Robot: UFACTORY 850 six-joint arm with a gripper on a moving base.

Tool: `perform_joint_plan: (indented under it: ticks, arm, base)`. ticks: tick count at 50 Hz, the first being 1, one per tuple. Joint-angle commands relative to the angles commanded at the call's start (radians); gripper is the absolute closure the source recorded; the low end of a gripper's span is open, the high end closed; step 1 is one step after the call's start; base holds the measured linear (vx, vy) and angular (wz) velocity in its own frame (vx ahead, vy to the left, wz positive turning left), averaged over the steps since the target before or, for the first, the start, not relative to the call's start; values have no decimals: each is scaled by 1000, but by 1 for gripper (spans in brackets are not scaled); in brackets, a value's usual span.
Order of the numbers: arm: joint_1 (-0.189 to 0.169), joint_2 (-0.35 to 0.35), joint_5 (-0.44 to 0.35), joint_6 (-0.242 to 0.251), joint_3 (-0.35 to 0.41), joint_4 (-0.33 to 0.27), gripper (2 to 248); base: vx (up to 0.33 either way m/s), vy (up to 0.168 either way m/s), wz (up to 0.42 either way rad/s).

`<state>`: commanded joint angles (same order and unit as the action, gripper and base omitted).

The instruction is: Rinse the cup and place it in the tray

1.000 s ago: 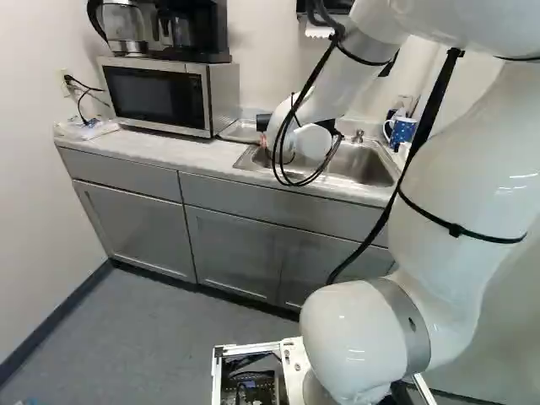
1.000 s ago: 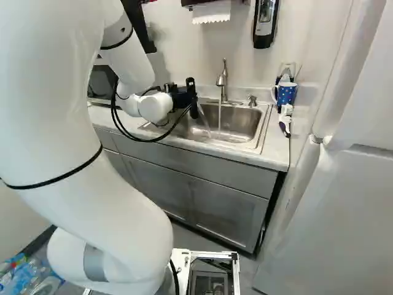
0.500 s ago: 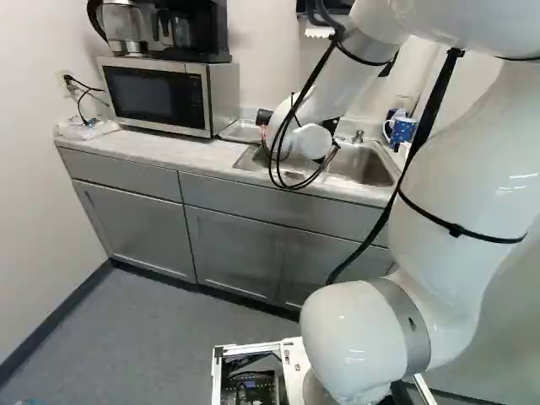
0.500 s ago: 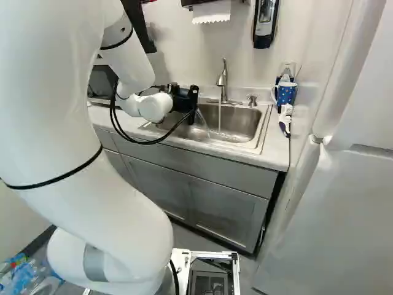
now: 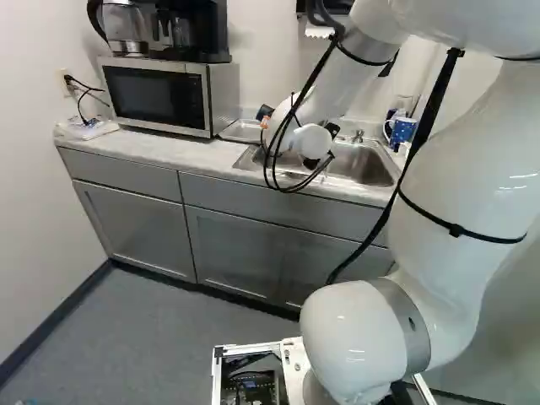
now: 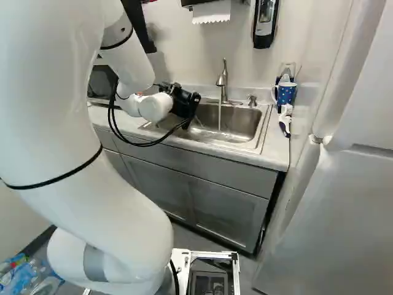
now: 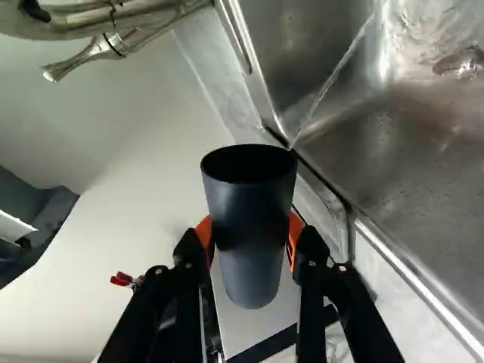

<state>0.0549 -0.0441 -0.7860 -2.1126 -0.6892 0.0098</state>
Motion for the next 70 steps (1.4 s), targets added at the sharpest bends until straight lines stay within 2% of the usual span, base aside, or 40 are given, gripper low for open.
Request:
perform_joint_plan:
  ticks: [2,70]
  arm:
    - [0,0,0,-21,0,0,134]
    - [0,0,0,-21,0,0,134]
  base:
    - [0,0,0]
    - [0,0,0]
